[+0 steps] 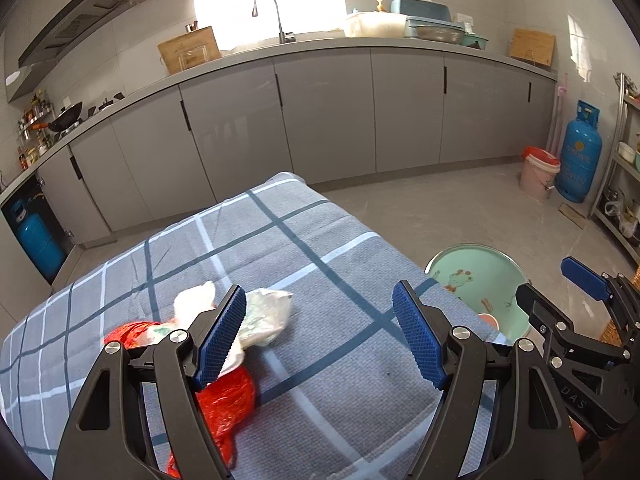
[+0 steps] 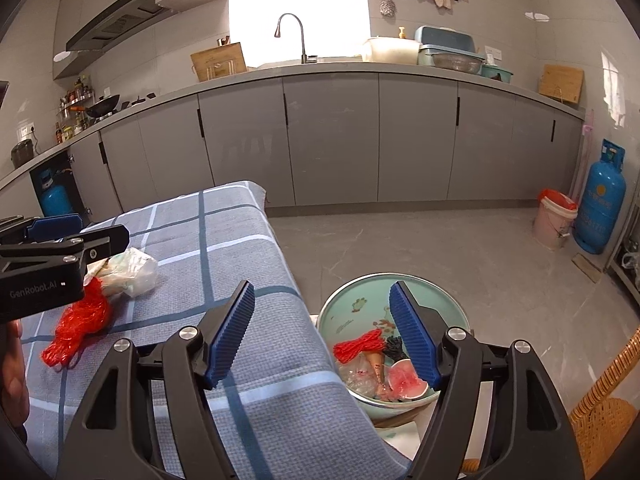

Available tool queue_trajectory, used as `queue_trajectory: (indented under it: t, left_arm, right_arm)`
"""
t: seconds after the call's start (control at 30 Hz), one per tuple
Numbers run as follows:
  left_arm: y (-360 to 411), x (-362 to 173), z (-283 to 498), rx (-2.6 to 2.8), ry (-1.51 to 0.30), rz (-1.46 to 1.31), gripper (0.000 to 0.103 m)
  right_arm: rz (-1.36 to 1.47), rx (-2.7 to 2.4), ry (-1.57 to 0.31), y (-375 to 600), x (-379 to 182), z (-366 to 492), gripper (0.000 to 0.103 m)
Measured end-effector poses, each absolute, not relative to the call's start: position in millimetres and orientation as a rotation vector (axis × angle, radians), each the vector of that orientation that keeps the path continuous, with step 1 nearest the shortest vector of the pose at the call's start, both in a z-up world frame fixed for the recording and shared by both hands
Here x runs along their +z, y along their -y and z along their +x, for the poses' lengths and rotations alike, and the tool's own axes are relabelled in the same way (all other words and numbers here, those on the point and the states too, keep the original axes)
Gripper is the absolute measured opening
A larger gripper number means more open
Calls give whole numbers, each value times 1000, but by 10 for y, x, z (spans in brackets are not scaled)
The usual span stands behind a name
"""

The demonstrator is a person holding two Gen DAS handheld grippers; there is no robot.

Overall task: Collect trash
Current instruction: 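Move both open tools back over the remaining trash on the table, then grasp the red plastic bag with the left tool and lift it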

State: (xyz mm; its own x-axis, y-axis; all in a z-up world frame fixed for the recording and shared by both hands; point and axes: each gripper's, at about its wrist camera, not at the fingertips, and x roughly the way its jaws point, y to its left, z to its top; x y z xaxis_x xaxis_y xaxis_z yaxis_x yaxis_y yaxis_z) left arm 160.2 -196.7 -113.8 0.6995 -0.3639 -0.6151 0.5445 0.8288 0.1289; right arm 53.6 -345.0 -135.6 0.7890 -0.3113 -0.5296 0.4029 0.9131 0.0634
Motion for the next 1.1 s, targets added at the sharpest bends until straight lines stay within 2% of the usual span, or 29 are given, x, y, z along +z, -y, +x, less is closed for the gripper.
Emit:
queue_trajectory:
  t: [0.47, 0.57, 0.87, 1.0, 1.1]
  left_arm:
    - [1397, -1160, 1720, -413, -633, 289, 75]
    - [1252, -1163, 1751, -386, -637, 283, 79]
    - [946, -1252, 1810, -331, -668, 273, 79]
    - [821, -1350, 1805, -311, -688, 280, 79]
    - [705, -1457, 1813, -294, -721, 278, 79]
  right_arm:
    - [141, -324, -556, 3113, -1355, 653, 73]
    - [134, -308, -557, 3032, -1357, 674, 73]
    - [116, -271, -556, 2852, -1314, 721, 75]
    - [107, -252, -554, 2749, -1316, 730, 80]
    - [97, -233, -563, 2653, -1346, 754, 80]
